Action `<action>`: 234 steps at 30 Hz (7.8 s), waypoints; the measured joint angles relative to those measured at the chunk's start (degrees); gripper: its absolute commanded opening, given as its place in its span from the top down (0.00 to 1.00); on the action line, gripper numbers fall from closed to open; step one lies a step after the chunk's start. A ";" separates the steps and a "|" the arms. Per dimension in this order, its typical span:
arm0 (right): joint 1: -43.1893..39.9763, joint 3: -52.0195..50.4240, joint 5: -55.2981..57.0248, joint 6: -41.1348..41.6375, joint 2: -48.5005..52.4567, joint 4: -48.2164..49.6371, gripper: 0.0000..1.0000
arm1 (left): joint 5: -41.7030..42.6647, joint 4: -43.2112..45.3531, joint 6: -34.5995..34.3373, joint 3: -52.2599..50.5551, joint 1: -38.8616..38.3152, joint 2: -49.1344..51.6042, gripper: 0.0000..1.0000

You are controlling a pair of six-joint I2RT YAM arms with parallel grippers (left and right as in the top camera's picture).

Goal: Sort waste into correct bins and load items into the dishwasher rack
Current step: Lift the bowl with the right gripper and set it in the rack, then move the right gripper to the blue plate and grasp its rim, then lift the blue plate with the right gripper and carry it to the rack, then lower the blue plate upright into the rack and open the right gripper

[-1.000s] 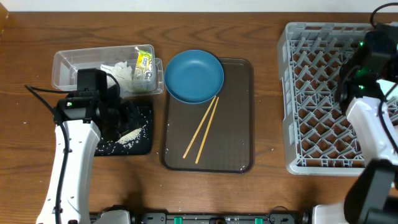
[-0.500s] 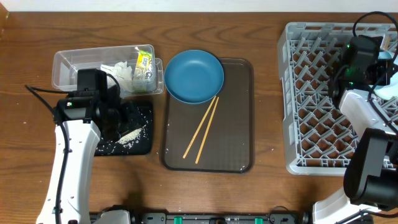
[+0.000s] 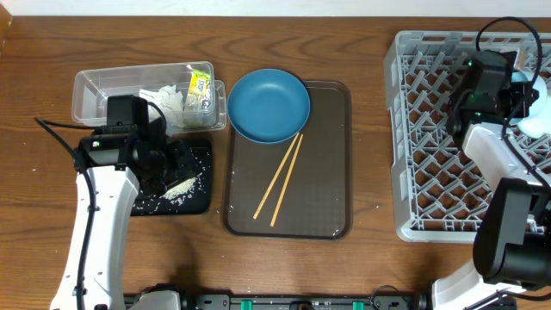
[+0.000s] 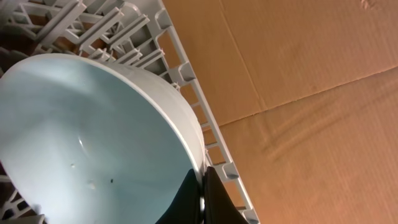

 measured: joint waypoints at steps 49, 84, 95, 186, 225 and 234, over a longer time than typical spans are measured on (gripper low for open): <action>6.36 0.59 -32.20 22.23 -21.40 -37.07 0.54 | 0.00 0.00 0.00 0.00 0.00 0.00 0.48; 34.91 4.87 -62.38 56.72 11.26 -12.96 0.67 | 0.00 0.00 0.00 0.00 0.00 0.00 0.36; 34.86 6.99 -59.30 58.16 11.96 -13.51 0.99 | 0.00 -0.02 0.00 0.00 0.00 0.00 0.36; 10.47 8.98 -3.39 -36.92 3.63 18.53 0.99 | 0.00 0.00 0.00 0.00 0.00 0.00 0.35; 20.37 9.22 -17.66 25.59 -12.35 -44.46 0.49 | 0.00 0.04 0.00 0.00 0.00 0.00 0.35; 21.44 9.22 -30.71 29.86 -21.84 -51.21 0.51 | 0.00 0.07 0.00 0.00 0.00 0.00 0.35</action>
